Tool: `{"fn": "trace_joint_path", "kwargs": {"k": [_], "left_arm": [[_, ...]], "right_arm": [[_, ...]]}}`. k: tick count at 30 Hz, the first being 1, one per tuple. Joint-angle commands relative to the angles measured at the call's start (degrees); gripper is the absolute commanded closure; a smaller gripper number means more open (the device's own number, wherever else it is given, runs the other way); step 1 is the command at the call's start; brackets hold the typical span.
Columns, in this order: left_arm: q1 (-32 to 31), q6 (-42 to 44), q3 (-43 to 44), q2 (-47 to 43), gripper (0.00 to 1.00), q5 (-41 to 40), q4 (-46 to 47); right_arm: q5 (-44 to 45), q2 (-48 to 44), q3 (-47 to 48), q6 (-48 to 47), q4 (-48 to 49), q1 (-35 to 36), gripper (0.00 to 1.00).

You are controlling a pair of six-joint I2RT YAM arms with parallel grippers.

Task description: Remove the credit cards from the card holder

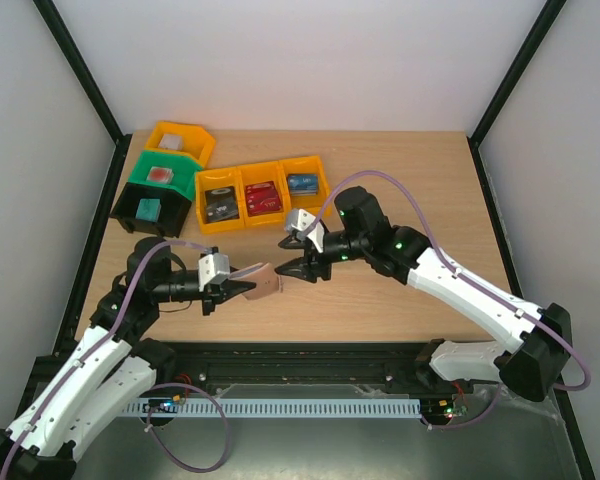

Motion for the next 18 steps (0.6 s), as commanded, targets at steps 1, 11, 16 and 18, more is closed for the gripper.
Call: {"fn": "trace_joint_path", "kwargs": {"k": [1, 11, 16, 18], "left_arm": [[-0.02, 6.30, 2.26, -0.73, 0.98, 6.02, -1.04], [-0.02, 3.07, 2.31, -0.47, 0.98, 6.29, 3.05], [-0.02, 3.01, 2.18, -0.74, 0.98, 6.97, 3.10], [-0.10, 3.62, 2.07, -0.78, 0.98, 7.17, 2.75]], "right_arm": [[-3.17, -2.26, 2.96, -4.80, -5.24, 0.07, 0.41], [-8.94, -1.24, 2.29, -1.09, -2.42, 0.17, 0.39], [-8.21, -0.25, 1.99, 0.22, -1.44, 0.25, 0.40], [-8.00, 0.04, 2.04, 0.55, -1.19, 0.34, 0.40]]}}
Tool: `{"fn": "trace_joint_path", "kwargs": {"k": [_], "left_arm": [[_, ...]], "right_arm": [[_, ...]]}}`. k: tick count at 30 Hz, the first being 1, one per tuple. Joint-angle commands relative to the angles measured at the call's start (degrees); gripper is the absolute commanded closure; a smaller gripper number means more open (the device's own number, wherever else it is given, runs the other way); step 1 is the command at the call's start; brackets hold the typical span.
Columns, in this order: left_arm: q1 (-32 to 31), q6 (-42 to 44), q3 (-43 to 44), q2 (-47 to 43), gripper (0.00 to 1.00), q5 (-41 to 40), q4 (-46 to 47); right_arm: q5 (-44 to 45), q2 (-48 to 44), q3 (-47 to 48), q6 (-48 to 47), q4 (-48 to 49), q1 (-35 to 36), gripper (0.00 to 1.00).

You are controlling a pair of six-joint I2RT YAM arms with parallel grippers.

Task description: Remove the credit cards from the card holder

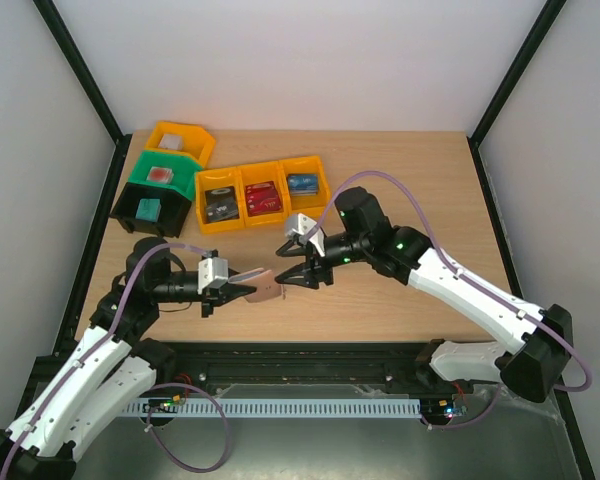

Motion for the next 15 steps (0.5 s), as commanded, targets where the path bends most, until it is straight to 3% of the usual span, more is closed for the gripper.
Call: {"fn": "trace_joint_path", "kwargs": {"k": [1, 6, 8, 13, 15], "left_arm": [[-0.17, 0.71, 1.94, -0.66, 0.98, 2.45, 2.64], [-0.28, -11.09, 0.30, -0.35, 0.98, -5.04, 13.80], [-0.41, -11.76, 0.13, -0.10, 0.98, -4.14, 14.53], [-0.69, -8.95, 0.34, 0.04, 0.98, -3.75, 10.15], [-0.70, -10.07, -0.09, -0.12, 0.98, -5.48, 9.85]], "right_arm": [[-1.19, 0.77, 1.51, 1.74, 1.65, 0.43, 0.40], [-4.60, 3.28, 2.48, 1.31, 1.46, 3.52, 0.21], [-2.78, 3.97, 2.75, 1.42, 1.43, 4.80, 0.23], [-1.86, 2.41, 2.18, 2.46, 4.15, 4.94, 0.70], [0.92, 0.68, 0.53, 5.29, 8.20, 4.92, 0.97]]}}
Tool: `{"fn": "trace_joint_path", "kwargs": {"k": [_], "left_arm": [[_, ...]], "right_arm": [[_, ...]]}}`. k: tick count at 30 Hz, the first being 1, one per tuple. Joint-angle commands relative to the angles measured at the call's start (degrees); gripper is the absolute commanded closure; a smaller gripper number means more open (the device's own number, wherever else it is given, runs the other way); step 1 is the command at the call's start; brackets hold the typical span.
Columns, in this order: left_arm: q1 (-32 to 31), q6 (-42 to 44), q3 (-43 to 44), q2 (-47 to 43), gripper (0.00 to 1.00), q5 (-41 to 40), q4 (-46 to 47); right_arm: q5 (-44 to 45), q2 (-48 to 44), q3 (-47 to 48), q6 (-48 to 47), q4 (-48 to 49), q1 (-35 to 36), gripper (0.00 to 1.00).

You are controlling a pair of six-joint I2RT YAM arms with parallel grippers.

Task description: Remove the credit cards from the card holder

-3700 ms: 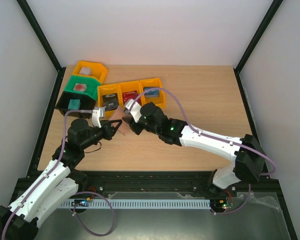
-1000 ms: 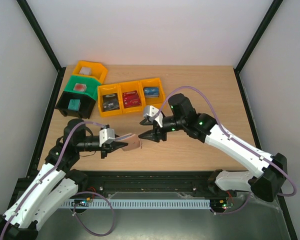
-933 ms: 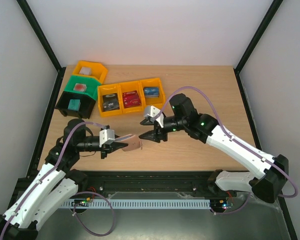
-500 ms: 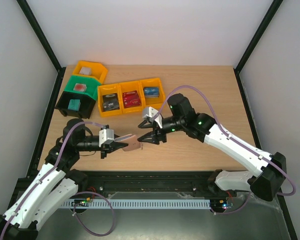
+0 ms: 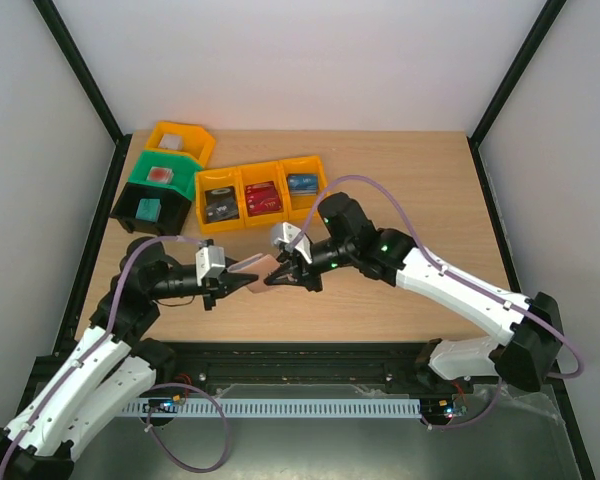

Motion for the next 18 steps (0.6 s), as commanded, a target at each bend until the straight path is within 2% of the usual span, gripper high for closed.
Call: {"fn": "trace_joint_path", "kwargs": {"k": [1, 2, 4, 5, 6, 8, 11, 13, 14, 15, 16, 18], "left_arm": [[0.00, -2.40, -0.39, -0.16, 0.96, -3.90, 1.59], [0.01, -5.58, -0.95, -0.17, 0.85, -7.20, 2.83], [0.09, -13.21, -2.66, -0.20, 0.30, -17.12, 6.55], [0.24, -16.08, -3.26, 0.06, 0.09, -23.00, 8.41], [0.45, -18.20, -3.78, 0.41, 0.02, -29.08, 9.31], [1.37, -20.71, -4.25, 1.60, 0.01, -42.39, 10.27], [3.25, -23.71, -5.79, 4.89, 0.01, -67.80, 13.24], [4.46, -26.20, -9.34, 7.86, 0.01, -85.35, 19.91], [5.56, -24.04, -11.87, 9.62, 0.01, -89.63, 25.74], [7.09, -19.65, -14.07, 12.00, 0.01, -89.64, 31.58], [9.06, -16.11, -16.23, 14.60, 0.01, -87.83, 37.10], [13.70, -14.65, -18.67, 20.61, 0.01, -84.72, 45.02]], "right_arm": [[4.72, -4.17, -1.32, 5.63, 8.89, 0.41, 0.98], [7.51, -4.75, -1.94, 7.19, 10.53, 0.19, 0.98], [12.01, -5.17, -2.41, 10.98, 12.59, -1.26, 0.98], [13.35, -5.20, -2.42, 13.00, 13.38, -2.61, 0.98], [13.91, -5.27, -2.41, 14.70, 13.93, -4.01, 0.98], [16.66, -5.79, -2.79, 17.43, 14.74, -5.87, 0.98], [20.83, -6.90, -3.62, 20.04, 15.23, -8.18, 0.98], [20.78, -7.25, -3.87, 20.42, 14.73, -10.31, 0.98], [20.30, -7.42, -3.99, 20.25, 14.53, -11.10, 0.98], [19.73, -7.66, -4.11, 20.01, 14.48, -11.82, 0.98], [19.59, -7.92, -4.16, 19.60, 14.16, -12.34, 0.98], [19.71, -8.39, -3.85, 18.27, 13.10, -13.13, 0.98]]}}
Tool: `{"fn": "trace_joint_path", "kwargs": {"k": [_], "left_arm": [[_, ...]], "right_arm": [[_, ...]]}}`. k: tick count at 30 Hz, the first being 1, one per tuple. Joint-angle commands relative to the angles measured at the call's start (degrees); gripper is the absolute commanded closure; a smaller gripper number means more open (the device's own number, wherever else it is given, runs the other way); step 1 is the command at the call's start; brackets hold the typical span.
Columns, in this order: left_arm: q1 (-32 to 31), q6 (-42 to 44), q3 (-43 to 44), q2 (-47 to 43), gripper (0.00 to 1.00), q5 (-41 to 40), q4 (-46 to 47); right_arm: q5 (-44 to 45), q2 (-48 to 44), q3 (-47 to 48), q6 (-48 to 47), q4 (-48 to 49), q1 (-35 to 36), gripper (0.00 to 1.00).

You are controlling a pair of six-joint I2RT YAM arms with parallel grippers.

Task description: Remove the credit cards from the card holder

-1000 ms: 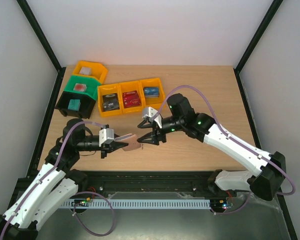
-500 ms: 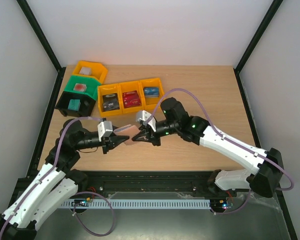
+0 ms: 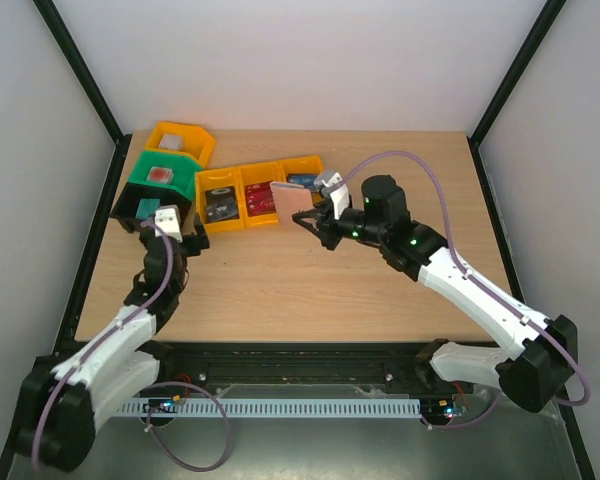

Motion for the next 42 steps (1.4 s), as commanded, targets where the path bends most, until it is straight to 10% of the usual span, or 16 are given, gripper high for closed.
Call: {"fn": "trace_joint_path", "kwargs": {"k": [1, 15, 42], "left_arm": [[8.76, 4.59, -5.78, 11.59, 0.01, -8.96, 23.19], [17.95, 12.53, -11.43, 40.07, 0.01, 21.80, 60.53], [19.09, 8.63, -6.35, 41.65, 0.01, 16.54, 52.45]], "right_arm": [[1.15, -2.53, 0.14, -0.47, 1.33, -1.99, 0.98], [3.29, -3.10, 1.59, -6.41, -1.32, -4.83, 0.98], [11.99, -4.21, 3.72, -1.63, -3.71, -5.52, 0.98]]}}
